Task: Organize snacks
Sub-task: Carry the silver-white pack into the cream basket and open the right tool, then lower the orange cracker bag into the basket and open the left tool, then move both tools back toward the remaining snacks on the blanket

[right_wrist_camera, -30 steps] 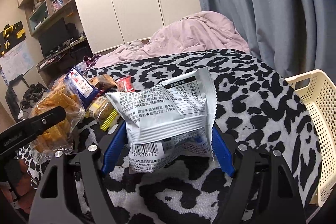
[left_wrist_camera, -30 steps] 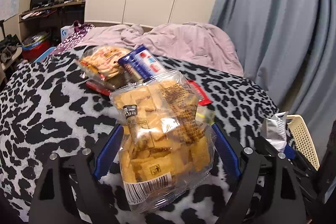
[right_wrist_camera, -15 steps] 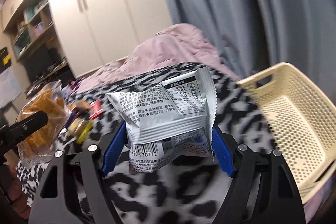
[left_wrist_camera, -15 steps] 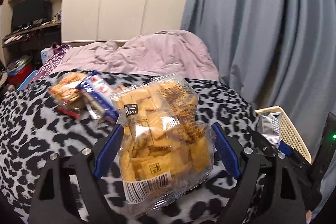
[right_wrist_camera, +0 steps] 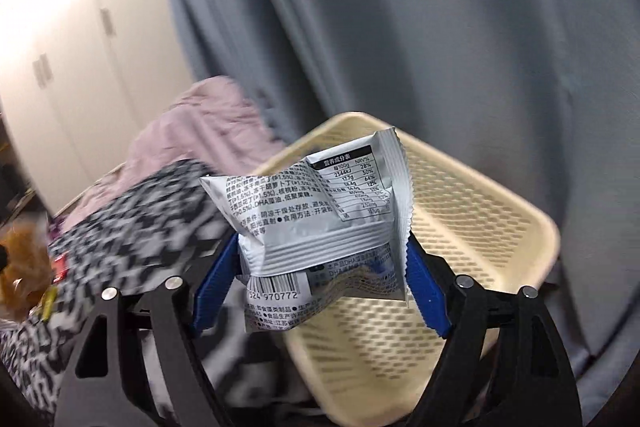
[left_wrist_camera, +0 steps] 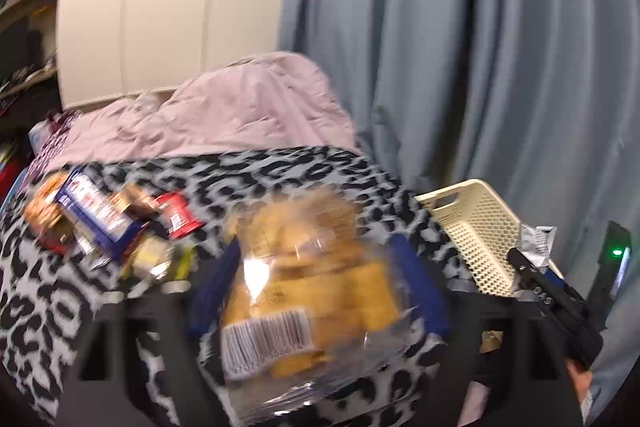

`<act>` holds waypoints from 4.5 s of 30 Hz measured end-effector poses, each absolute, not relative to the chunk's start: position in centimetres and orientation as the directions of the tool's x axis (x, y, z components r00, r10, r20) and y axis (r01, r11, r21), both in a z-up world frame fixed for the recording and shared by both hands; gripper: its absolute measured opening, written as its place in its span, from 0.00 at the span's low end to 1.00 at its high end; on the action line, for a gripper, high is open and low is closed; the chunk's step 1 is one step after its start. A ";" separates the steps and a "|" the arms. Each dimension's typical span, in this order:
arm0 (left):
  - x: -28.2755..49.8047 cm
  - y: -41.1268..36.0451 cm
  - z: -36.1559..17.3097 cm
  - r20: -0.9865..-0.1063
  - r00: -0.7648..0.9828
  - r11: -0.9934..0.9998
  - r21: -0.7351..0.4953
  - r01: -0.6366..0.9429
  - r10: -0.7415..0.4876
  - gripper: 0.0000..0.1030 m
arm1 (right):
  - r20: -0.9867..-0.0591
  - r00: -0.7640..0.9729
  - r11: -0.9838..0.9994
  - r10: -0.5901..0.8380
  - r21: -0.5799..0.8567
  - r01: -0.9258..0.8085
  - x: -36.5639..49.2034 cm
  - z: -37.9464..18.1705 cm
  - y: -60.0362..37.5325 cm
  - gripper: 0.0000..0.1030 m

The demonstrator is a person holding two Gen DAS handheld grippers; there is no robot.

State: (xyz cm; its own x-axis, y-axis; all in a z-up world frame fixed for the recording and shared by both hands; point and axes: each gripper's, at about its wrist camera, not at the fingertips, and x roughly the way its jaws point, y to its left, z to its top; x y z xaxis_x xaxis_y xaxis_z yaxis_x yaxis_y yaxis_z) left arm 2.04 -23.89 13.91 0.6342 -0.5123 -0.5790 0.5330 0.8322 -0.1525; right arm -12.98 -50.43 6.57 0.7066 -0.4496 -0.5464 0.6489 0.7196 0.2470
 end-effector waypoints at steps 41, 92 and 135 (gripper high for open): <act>3.8 -26.3 7.6 -0.743 0.506 0.849 -0.156 0.505 -0.438 0.80 | -0.534 0.668 0.636 -0.518 0.282 0.719 -15.1 4.3 -52.5 0.96; 5.1 -48.1 10.6 -0.659 0.342 0.579 -0.174 0.797 -0.669 0.92 | -0.545 0.631 0.645 -0.552 0.201 0.737 -17.6 4.0 -52.8 0.96; 8.4 -28.9 12.5 -0.634 0.594 0.818 -0.108 0.566 -0.495 0.92 | -0.523 0.752 0.826 -0.401 0.148 0.543 -10.9 8.2 -43.1 0.96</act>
State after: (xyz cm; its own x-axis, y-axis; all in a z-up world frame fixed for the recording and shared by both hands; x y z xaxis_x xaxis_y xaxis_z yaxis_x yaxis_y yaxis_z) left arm 8.37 -28.87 12.47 0.5942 -0.4948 -0.6341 0.5657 0.8175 -0.1079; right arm -10.93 -43.06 8.16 0.7522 -0.4006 -0.5231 0.5433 0.8264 0.1484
